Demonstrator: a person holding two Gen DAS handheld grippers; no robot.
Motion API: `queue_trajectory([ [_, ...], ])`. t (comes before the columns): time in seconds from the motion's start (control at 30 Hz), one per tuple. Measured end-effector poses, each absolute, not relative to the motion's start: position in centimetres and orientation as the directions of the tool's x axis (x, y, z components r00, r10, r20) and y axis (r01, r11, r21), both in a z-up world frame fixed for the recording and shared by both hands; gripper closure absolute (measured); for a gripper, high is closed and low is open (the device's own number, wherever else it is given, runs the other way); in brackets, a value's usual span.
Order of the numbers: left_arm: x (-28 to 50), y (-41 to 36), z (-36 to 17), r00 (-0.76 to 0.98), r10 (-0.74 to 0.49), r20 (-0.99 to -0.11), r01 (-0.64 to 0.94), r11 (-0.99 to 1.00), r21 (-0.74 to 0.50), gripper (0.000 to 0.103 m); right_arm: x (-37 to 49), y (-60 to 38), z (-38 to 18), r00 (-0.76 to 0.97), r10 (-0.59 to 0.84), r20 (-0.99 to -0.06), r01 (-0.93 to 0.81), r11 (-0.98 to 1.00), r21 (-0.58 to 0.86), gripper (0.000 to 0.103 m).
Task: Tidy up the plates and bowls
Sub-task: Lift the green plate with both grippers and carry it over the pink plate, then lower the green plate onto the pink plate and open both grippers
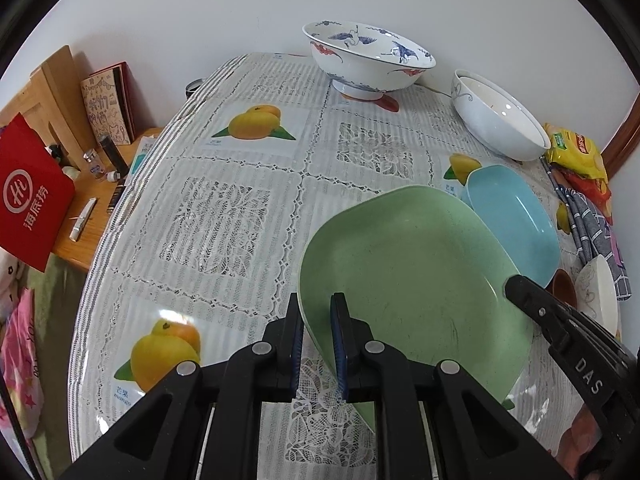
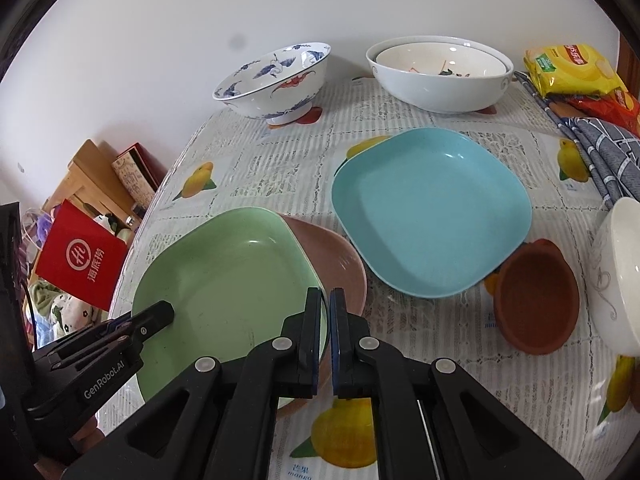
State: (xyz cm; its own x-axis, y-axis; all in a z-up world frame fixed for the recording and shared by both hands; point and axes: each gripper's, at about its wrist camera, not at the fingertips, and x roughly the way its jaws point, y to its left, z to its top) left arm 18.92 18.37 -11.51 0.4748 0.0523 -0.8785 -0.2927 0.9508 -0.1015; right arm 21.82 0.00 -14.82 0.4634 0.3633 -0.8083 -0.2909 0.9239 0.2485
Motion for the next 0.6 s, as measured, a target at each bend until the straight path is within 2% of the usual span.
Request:
queue_trajectory([
  [0.47,19.7,17.9,-12.4,0.456,0.021,-0.890,-0.268,0.957,-0.114,0.084,24.7,0.9,-14.8,0.469,0.335,-0.818,-0.339,0.923,0.183,0.092],
  [0.6,19.4,17.5,-12.2,0.459,0.029,-0.888,-0.252,0.963,-0.099,0.083,24.5,0.0,-14.2,0.491,0.356,-0.795,-0.330,0.921,0.209,0.078],
])
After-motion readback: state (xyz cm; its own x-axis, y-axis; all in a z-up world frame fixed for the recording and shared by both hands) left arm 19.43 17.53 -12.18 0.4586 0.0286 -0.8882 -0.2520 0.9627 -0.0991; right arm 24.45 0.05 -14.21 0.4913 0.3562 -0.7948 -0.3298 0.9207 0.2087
